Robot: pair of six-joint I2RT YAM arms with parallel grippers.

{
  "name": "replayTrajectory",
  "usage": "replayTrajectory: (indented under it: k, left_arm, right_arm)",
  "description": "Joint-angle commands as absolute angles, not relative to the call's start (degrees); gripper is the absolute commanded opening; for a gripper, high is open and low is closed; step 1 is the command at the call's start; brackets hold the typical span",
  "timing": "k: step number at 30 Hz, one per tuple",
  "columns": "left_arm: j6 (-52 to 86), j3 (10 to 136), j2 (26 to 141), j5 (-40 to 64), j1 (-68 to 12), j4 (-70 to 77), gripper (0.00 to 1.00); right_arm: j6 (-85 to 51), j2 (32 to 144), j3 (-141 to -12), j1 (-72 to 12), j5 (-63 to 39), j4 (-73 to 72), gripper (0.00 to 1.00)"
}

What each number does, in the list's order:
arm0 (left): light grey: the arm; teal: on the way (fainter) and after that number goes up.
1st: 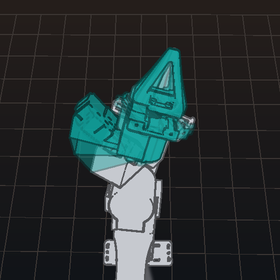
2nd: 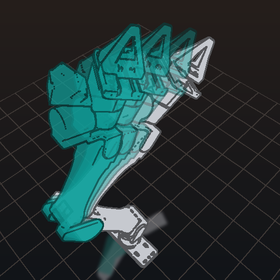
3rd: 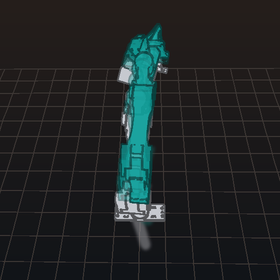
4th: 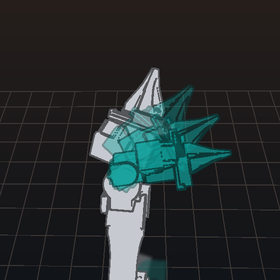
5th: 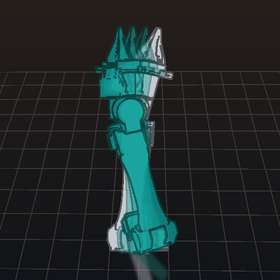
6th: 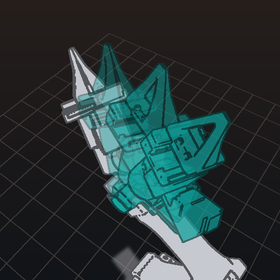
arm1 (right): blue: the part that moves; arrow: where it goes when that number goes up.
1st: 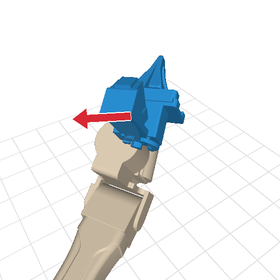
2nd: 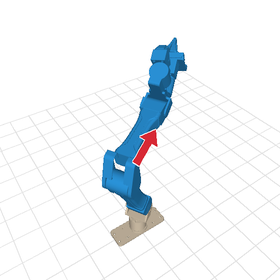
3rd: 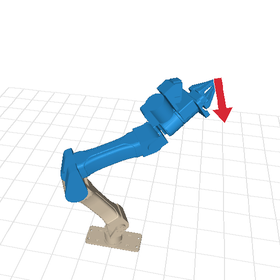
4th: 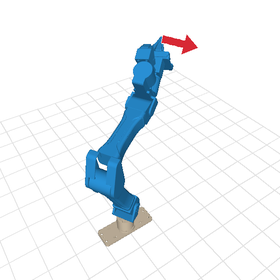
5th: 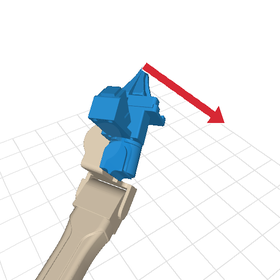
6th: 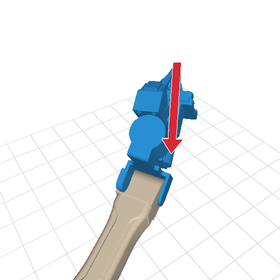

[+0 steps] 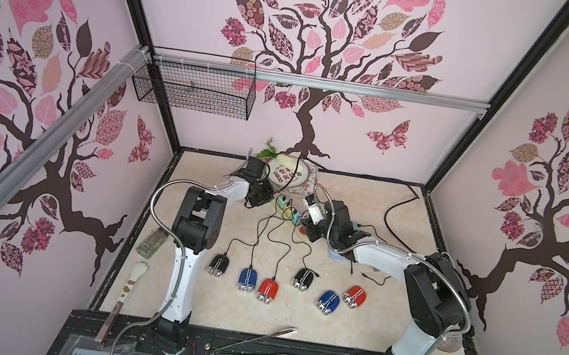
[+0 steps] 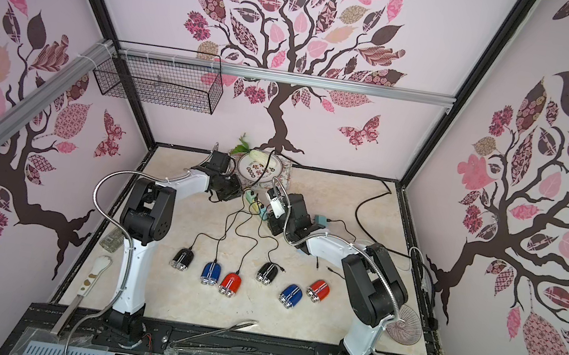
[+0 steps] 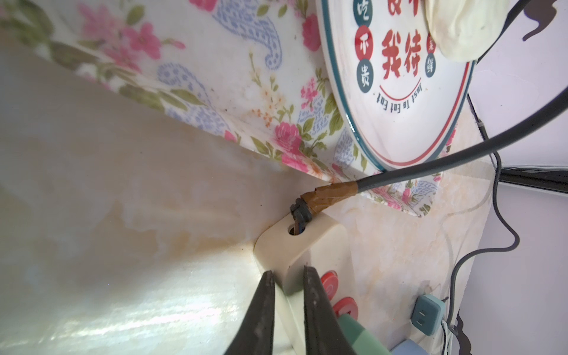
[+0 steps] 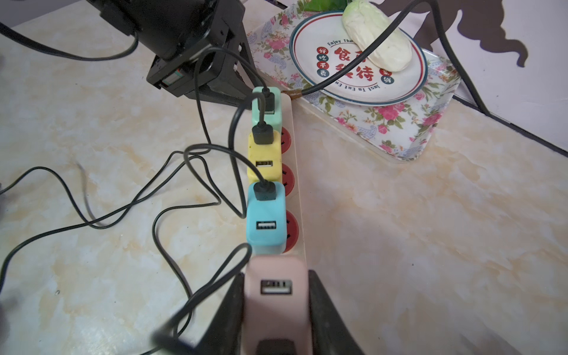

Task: Unplug the electric shaver
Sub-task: Remove the plug from the socket, then place the plug at the center of the board.

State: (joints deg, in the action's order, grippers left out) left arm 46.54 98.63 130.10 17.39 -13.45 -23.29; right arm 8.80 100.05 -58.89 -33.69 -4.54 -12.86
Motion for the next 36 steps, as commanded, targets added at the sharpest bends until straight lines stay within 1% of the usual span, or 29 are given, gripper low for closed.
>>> replayTrajectory:
  k: [1,4,8,19,22,26,32,36]
  left_arm:
    - [45.6,95.64,132.47,15.12,-15.03,-23.78,0.21]
    - [45.45,95.13,131.34,15.03,-15.05,-23.46,0.21]
    - [45.23,94.99,130.23,14.85,-14.94,-23.55,0.22]
    - [44.67,94.35,127.56,14.33,-14.85,-24.04,0.25]
    - [44.39,94.16,126.97,14.16,-14.9,-24.23,0.28]
    - [44.13,93.53,125.74,13.98,-14.85,-24.35,0.36]
    - [43.61,92.13,123.28,13.55,-14.68,-24.61,0.44]
    - [43.59,90.96,121.88,13.54,-14.51,-24.16,0.46]
  right_arm:
    - [7.34,95.4,-58.33,-34.0,-3.17,-13.78,0.28]
    - [5.28,94.02,-56.8,-33.2,-1.23,-12.84,0.28]
    - [1.47,92.66,-54.55,-30.42,-1.38,-13.12,0.29]
    - [-4.04,96.61,-59.96,-26.3,3.69,-5.78,0.28]
    - [-4.71,99.24,-62.41,-26.19,4.4,-4.56,0.28]
    - [-5.34,104.06,-66.98,-25.93,4.98,-2.42,0.28]
    - [-7.22,109.71,-72.61,-24.03,2.29,-0.22,0.28]
    - [-8.98,110.8,-72.52,-22.67,-2.03,-1.49,0.28]
